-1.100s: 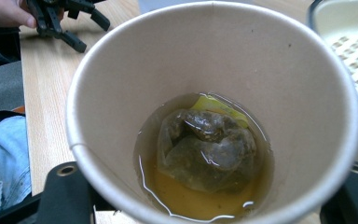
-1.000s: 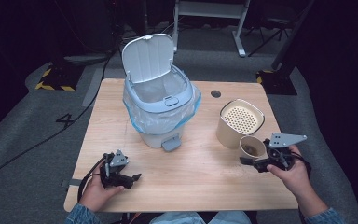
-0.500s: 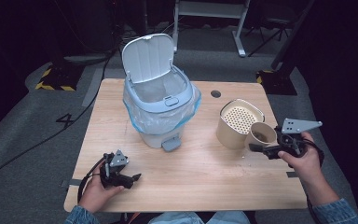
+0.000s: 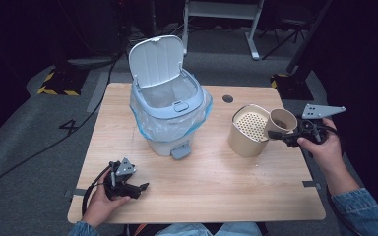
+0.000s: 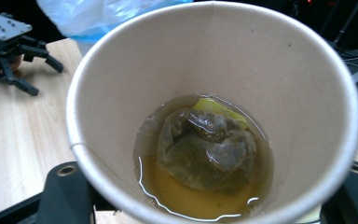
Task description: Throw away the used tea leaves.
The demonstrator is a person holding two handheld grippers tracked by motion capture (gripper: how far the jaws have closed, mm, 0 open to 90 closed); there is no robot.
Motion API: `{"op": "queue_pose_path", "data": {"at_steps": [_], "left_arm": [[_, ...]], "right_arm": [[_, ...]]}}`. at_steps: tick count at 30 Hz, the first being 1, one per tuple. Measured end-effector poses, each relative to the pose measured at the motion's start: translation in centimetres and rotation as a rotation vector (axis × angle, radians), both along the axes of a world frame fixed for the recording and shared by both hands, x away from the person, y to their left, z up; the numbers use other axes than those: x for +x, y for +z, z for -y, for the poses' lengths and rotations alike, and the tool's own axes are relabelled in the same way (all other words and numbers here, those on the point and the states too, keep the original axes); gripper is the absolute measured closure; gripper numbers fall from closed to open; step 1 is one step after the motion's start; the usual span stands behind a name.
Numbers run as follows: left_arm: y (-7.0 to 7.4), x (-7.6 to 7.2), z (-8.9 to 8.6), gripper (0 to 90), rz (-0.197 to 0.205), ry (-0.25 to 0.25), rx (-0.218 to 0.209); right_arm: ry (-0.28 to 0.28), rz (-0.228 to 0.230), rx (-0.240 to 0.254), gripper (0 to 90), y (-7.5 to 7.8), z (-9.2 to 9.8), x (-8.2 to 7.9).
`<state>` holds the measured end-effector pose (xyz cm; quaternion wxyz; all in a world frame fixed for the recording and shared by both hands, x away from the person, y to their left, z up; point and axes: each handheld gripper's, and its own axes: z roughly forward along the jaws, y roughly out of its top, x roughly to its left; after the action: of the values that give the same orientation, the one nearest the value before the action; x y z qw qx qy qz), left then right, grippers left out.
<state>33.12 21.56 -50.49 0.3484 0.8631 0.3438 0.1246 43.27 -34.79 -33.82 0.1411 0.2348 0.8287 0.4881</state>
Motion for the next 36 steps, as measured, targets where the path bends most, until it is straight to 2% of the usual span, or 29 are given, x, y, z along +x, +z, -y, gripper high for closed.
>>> {"op": "queue_pose_path", "data": {"at_steps": [10, 19, 32, 36], "left_arm": [[0.0, 0.0, 0.0, 13.2, 0.002, 0.002, 0.0], [0.0, 0.0, 0.0, 13.7, 0.003, 0.003, 0.002], [0.0, 0.1, 0.0, 13.7, 0.002, 0.023, -0.002], [0.0, 0.1, 0.0, 13.7, 0.002, 0.024, -0.002]], "right_arm": [[-0.027, -0.008, -0.003, 31.6, -0.2, 0.4, 3.0], [-0.063, -0.015, -0.002, 31.3, -0.7, 0.6, 5.0], [-0.101, -0.009, -0.067, 31.3, -1.3, 0.1, 6.9], [-0.107, 0.026, -0.115, 31.4, -1.1, -0.1, 6.9]]}}
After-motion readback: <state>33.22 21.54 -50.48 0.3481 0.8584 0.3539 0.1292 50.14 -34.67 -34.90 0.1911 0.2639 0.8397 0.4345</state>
